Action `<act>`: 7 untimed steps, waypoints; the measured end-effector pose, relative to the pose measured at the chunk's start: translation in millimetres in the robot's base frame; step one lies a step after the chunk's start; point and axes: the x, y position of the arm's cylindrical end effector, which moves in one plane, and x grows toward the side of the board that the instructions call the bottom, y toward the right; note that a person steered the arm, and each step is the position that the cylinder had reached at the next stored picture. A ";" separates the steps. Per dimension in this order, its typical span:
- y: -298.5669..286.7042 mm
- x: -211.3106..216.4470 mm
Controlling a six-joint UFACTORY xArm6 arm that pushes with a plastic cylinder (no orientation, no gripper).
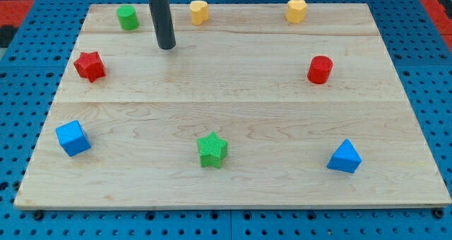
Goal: Slide the red circle diagonally bottom left to the yellow hexagon
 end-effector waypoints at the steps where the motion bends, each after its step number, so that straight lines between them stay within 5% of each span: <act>1: 1.3 0.2; 3: 6.6 0.2; 5: 79.7 -1.0; 7: 311.5 -1.7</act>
